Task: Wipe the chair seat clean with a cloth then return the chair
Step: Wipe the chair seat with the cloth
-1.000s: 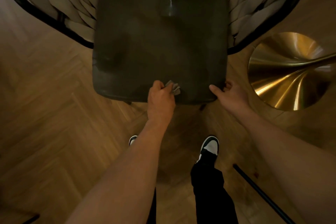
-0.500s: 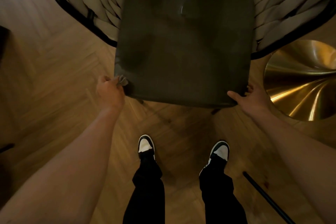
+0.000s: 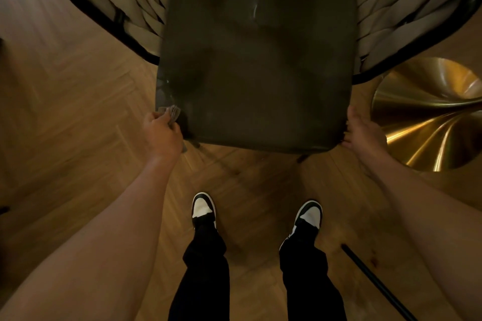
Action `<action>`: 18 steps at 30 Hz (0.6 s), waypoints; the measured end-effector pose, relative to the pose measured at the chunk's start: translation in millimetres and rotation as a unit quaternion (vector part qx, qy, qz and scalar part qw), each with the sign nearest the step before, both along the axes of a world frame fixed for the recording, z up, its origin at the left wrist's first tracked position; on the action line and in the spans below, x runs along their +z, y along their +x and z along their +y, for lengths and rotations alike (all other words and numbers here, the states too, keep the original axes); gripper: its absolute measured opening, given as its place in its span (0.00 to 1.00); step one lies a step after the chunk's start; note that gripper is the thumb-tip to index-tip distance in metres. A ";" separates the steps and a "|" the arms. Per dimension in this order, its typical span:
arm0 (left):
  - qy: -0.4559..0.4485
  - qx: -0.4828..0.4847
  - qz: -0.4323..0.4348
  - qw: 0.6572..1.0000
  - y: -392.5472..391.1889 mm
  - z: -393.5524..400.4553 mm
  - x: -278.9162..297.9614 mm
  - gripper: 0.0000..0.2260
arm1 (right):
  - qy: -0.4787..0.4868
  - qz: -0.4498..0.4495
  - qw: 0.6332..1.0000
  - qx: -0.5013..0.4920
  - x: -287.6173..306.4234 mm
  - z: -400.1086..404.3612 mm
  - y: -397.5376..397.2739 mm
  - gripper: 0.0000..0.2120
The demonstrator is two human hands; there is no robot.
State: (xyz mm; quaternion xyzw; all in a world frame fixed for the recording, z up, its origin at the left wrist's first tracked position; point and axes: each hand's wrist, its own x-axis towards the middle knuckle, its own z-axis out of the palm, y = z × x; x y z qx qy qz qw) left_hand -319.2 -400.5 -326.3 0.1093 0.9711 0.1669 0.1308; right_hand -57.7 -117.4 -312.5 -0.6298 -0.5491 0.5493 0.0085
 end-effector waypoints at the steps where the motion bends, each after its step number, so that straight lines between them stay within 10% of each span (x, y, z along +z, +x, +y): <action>1: 0.010 -0.014 0.003 1.000 5.6 4.7 -0.4 0.13 | -0.002 0.006 1.000 -0.008 -0.2 0.4 0.0 0.35; 5: 0.036 -0.077 0.000 0.996 40.3 36.8 -1.6 0.14 | -0.008 0.021 1.000 -0.017 -2.5 1.8 1.6 0.26; 18: 0.095 -0.206 -0.055 0.972 173.3 167.9 -2.9 0.15 | -0.037 0.038 0.998 -0.014 -2.6 3.9 11.9 0.44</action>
